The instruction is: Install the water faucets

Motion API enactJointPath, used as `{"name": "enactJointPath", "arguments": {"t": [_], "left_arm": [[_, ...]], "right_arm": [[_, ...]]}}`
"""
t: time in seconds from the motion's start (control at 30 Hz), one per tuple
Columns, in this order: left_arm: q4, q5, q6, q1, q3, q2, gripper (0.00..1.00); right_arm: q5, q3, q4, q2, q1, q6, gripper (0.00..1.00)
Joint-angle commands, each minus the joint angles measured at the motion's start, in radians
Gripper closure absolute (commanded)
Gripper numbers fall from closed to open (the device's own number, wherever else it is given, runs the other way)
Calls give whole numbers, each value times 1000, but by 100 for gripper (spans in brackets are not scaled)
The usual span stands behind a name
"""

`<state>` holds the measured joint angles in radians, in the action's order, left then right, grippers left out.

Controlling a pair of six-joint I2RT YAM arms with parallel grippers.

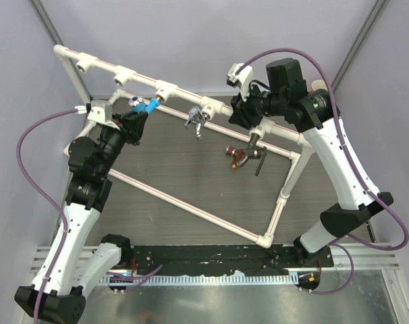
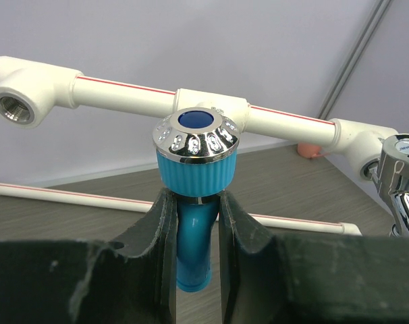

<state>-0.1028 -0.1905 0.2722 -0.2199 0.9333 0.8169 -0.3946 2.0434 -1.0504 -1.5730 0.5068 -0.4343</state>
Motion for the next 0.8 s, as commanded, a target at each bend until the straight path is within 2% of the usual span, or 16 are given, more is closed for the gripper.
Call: {"name": "enactJointPath", "arguments": {"t": [0.0, 0.47, 0.77], "left_arm": [[-71, 11, -16, 7, 48, 16, 100], [-103, 16, -7, 2, 36, 24, 100], [-127, 100, -60, -74, 12, 28, 100]], "right_arm": [[31, -25, 29, 16, -4, 55, 99], [25, -37, 35, 22, -4, 60, 99], [14, -34, 39, 21, -4, 62, 99]]}}
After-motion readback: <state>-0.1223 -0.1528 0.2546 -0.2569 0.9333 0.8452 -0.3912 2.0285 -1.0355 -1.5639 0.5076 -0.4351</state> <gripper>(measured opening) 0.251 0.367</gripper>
